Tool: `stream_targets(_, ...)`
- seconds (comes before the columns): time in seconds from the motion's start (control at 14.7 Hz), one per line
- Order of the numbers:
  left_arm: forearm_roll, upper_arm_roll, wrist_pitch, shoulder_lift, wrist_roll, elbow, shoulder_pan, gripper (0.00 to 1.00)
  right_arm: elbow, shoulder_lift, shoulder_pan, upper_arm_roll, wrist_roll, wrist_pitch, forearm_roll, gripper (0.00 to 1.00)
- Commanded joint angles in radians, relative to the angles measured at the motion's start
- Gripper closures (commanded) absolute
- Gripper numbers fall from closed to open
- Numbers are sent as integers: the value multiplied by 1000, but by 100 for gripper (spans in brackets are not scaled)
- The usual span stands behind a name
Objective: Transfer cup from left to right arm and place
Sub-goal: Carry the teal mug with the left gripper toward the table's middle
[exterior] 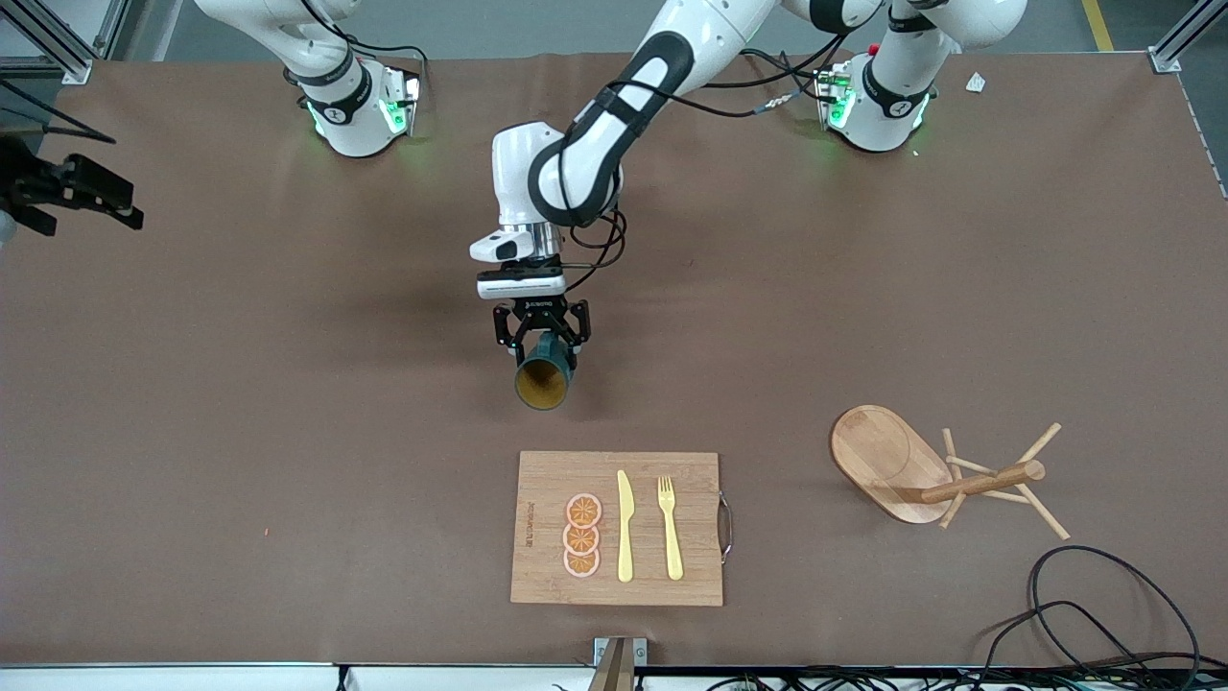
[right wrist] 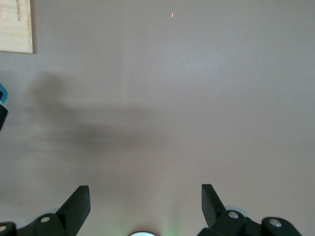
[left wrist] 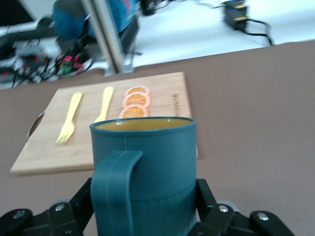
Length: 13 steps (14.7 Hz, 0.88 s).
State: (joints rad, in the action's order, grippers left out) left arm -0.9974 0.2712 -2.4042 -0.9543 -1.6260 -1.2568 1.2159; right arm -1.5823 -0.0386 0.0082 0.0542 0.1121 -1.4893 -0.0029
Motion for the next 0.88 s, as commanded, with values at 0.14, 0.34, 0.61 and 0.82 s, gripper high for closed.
stream_targets(0.14,-255,25,-53,-118,-148,92,37,50,13,77,-14,-1,9,-71,-11,0)
stream_targets(0.34,-432,19,-47,-159,-442,86,100,50,13,143,-14,-1,9,-103,-3,0)
stream_targets(0.61,-566,17,36,-199,-728,68,168,49,2,199,16,-5,-3,-181,-8,0)
stream_targets(0.82,-596,14,56,-219,-735,63,168,43,-24,243,25,-7,-17,-229,33,0)
